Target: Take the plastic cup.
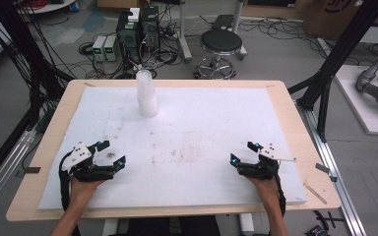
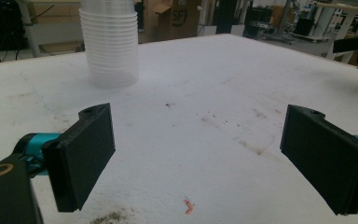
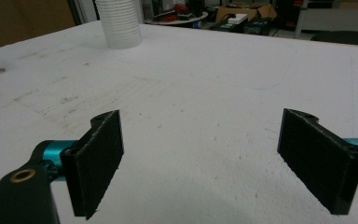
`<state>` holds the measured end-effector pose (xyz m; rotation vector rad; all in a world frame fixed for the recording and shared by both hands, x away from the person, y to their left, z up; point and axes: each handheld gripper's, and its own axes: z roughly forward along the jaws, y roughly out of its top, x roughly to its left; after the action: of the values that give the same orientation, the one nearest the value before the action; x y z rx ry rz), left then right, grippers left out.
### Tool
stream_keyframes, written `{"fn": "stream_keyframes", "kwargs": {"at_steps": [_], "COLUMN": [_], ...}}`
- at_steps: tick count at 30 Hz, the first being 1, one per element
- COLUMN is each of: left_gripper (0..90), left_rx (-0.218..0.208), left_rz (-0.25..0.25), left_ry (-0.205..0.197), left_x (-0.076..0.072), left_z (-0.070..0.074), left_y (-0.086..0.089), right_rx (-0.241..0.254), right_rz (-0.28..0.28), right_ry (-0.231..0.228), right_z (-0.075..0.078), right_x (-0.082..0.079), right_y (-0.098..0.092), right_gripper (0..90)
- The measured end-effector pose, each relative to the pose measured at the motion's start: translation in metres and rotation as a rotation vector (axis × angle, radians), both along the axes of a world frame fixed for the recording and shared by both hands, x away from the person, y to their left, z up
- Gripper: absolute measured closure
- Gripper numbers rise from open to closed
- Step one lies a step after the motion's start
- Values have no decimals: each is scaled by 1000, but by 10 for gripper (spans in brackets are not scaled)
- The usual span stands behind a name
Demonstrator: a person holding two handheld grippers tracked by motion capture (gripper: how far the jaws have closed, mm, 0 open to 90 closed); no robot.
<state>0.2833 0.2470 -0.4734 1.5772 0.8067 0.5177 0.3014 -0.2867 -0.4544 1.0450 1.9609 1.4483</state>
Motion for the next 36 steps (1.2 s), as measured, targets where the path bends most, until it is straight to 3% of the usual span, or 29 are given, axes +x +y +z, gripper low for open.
{"fn": "stream_keyframes", "kwargs": {"at_steps": [13, 30, 36], "left_gripper": [98, 96, 96], "left_rx": [10, -17, -10], "left_rz": [5, 22, 51], "left_ry": [-7, 11, -17], "left_x": [-1, 1, 5], "left_z": [0, 1, 17], "left_y": [-1, 2, 5], "right_rx": [4, 5, 4], "right_rz": [7, 5, 9], "right_ry": [2, -8, -12], "right_z": [0, 0, 0], "right_x": [0, -1, -2], "right_y": [0, 0, 0], "right_gripper": [143, 143, 143]}}
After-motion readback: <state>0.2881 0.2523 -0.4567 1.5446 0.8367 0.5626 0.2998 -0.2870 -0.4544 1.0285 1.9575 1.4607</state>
